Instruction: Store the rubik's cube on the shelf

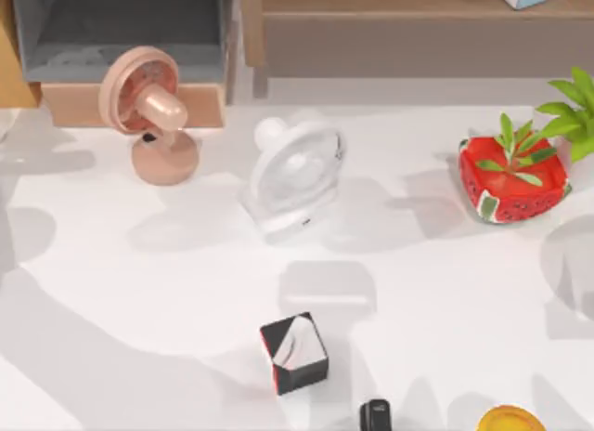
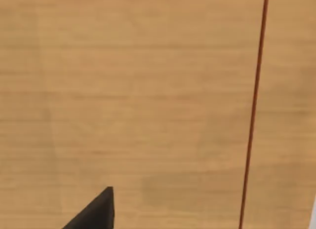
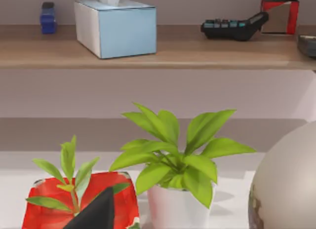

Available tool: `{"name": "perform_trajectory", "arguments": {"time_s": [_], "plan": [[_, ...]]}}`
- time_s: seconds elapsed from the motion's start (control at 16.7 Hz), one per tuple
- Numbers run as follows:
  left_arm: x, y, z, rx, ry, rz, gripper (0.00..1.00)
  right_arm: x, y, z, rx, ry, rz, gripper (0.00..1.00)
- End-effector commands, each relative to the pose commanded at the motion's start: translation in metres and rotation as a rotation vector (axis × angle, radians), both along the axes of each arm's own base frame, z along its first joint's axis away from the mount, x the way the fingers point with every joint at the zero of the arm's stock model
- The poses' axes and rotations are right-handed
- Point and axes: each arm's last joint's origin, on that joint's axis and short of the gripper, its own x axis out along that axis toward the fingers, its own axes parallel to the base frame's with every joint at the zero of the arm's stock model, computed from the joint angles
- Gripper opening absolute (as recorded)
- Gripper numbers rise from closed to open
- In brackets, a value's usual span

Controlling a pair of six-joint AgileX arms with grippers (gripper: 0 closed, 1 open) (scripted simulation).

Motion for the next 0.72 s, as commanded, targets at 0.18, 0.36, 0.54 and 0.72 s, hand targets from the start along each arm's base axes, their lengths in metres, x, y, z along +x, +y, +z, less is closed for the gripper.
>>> {"name": "perform_trajectory", "arguments": {"time_s": [0.18, 0.36, 0.54, 0.72], "plan": [[0.0000, 0.0000, 0.0000, 0.000, 0.000, 0.000, 0.77, 0.0000, 0.0000, 0.0000, 0.000, 0.000, 0.000, 1.00], [0.0000, 0.0000, 0.0000, 0.000, 0.000, 0.000, 0.55, 0.0000, 0.0000, 0.0000, 0.000, 0.000, 0.000, 1.00], [0.0000, 0.0000, 0.0000, 0.000, 0.000, 0.000, 0.32, 0.0000, 0.0000, 0.0000, 0.000, 0.000, 0.000, 1.00], [0.0000, 0.0000, 0.0000, 0.000, 0.000, 0.000, 0.10, 0.0000, 0.0000, 0.0000, 0.000, 0.000, 0.000, 1.00]]}}
